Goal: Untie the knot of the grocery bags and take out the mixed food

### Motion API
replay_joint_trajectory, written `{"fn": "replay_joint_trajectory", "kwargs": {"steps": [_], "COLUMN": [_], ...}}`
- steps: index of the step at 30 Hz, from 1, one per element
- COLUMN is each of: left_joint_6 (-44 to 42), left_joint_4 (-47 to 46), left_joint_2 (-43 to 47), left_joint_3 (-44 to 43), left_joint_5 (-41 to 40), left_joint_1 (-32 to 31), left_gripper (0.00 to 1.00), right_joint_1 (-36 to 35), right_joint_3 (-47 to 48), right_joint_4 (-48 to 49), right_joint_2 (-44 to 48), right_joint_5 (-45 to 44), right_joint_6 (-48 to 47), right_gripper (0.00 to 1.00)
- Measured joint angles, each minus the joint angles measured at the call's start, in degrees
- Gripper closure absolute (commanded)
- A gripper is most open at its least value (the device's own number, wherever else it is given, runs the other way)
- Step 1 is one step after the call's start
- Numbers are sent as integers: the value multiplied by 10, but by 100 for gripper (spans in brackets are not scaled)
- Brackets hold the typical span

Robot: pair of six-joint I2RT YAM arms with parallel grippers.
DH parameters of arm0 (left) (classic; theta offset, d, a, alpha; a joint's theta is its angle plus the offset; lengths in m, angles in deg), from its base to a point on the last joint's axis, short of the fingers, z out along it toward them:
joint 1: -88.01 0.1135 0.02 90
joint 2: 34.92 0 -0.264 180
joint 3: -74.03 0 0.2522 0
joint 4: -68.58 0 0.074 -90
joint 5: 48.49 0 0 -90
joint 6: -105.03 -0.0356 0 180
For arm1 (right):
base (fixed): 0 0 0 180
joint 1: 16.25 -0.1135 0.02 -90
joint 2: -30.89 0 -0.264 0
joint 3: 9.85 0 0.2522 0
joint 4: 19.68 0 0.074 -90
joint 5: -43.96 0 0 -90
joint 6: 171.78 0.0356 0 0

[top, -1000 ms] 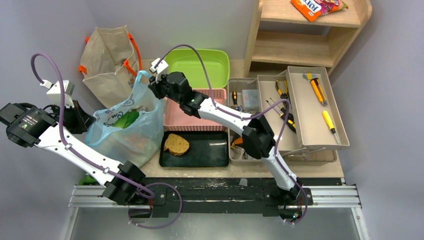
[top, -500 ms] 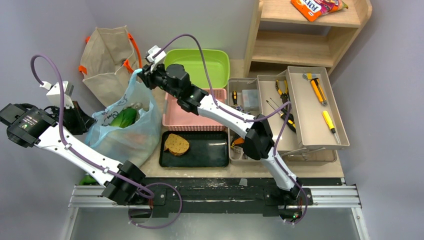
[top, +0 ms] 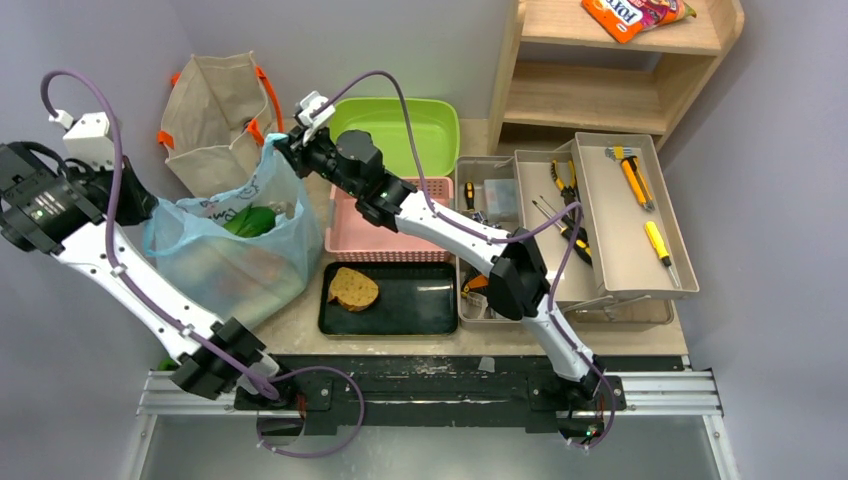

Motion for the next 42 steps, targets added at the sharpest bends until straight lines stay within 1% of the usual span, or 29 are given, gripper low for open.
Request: {"fn": "replay_joint_trajectory", "kwargs": {"steps": [2,3,7,9,11,13,16,19,23,28,32,35,37,38,39,42], "left_joint_6": [9,11,7,7,8,9,10,20,48,108,174,231,269,290,309,349], "left_joint_4": [-8,-7,14,36,46,42,42,40,5,-64,-120,-171,-204,-220,-234,-259], "left_joint_2": [-33,-61,-111,-122,-107,-66,20,83,132,138,145,176,205,221,232,243], "left_joint_3": [-30,-48,-63,-61,-35,17,95,137,210,280,307,330,346,353,357,356], "left_joint_5": [-23,-44,-80,-90,-96,-100,-114,-111,-103,-61,-23,17,39,49,57,71], "left_joint_1": [-16,-19,-20,-19,-17,-11,13,52,91,95,97,98,98,98,98,98], "left_gripper": [99,93,53,37,25,19,14,11,12,17,16,16,21,27,31,39], "right_joint_1": [0,0,0,-1,-4,-7,-11,-14,-16,-16,-16,-16,-16,-16,-16,-16], "right_joint_3": [-16,-35,-79,-88,-100,-112,-126,-128,-130,-130,-130,-130,-130,-130,-130,-130], "right_joint_4": [4,5,3,4,4,3,1,-2,-9,-13,-14,-14,-14,-14,-14,-14], "right_joint_2": [6,14,36,42,51,59,71,74,75,75,75,75,75,75,75,75], "right_joint_5": [12,22,56,77,96,109,121,130,133,134,134,134,133,133,133,132], "right_joint_6": [6,11,29,38,45,51,54,54,53,53,50,49,48,48,48,46], "right_gripper": [100,100,100,100,100,100,100,100,100,100,100,100,100,100,100,100]}}
